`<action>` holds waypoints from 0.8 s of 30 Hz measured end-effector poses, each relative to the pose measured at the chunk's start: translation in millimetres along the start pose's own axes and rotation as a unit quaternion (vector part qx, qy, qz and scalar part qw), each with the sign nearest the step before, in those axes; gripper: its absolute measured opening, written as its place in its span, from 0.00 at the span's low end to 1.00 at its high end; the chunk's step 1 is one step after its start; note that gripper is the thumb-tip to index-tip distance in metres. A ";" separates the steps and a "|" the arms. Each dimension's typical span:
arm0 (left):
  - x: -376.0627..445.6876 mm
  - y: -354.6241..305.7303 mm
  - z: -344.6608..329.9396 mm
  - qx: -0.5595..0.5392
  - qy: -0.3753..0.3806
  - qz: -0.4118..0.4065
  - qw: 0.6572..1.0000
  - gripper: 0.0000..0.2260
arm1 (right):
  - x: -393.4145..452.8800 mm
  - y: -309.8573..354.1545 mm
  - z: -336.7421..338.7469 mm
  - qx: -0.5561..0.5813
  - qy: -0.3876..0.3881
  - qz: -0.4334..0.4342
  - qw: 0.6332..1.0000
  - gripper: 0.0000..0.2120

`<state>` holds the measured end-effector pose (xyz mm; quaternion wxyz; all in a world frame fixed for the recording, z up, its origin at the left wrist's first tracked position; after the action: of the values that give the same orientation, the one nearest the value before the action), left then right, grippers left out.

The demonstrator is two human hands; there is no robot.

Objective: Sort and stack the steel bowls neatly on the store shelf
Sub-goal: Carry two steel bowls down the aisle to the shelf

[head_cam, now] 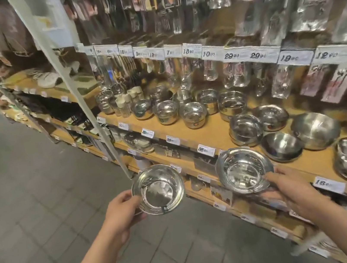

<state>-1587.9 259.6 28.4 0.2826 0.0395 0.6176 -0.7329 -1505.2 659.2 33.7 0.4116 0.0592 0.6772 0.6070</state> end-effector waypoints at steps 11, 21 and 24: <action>144.4 -85.0 -157.7 0.032 0.121 0.010 0.992 0.09 | 108.7 67.8 -57.4 0.020 -0.061 0.007 0.998 0.07; 241.5 -107.8 -303.3 0.156 0.275 0.004 0.949 0.11 | 169.3 77.1 -107.9 0.062 -0.208 -0.028 0.976 0.07; 252.7 -101.4 -325.9 0.177 0.311 0.008 0.934 0.12 | 174.3 80.2 -123.8 0.076 -0.230 -0.037 0.970 0.09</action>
<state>-1941.3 477.5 -61.2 0.0705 0.3196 0.5346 -0.7792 -1730.8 685.1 9.5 0.5727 0.2031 0.6102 0.5084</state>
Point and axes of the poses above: each hand's wrist, its own x-axis towards the middle knuckle, its own z-axis out of the back of the hand, y = z × x, the point moved 4 cm from there along x, towards the middle knuckle, and after that the axes turned 14 degrees about -y, right-handed, at the moved point
